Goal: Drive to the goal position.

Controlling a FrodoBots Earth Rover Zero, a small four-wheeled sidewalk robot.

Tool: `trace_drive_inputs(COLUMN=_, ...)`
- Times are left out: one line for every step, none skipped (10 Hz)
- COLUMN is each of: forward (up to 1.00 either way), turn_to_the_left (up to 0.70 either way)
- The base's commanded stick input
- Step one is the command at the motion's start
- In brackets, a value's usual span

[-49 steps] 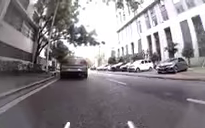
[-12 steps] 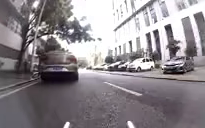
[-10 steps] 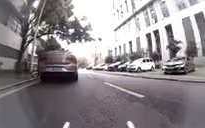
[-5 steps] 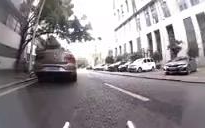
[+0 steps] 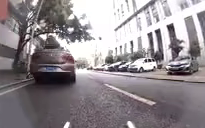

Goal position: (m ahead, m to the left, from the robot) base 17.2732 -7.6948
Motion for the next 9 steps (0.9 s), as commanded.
trace_drive_inputs(forward=0.45, turn_to_the_left=0.27)
trace_drive_inputs(forward=0.45, turn_to_the_left=0.27)
trace_drive_inputs(forward=0.45, turn_to_the_left=0.27)
trace_drive_inputs(forward=0.45, turn_to_the_left=0.27)
trace_drive_inputs(forward=0.45, turn_to_the_left=0.27)
trace_drive_inputs(forward=0.45, turn_to_the_left=0.26)
trace_drive_inputs(forward=0.45, turn_to_the_left=0.00)
trace_drive_inputs(forward=0.45, turn_to_the_left=0.00)
trace_drive_inputs(forward=0.45, turn_to_the_left=0.00)
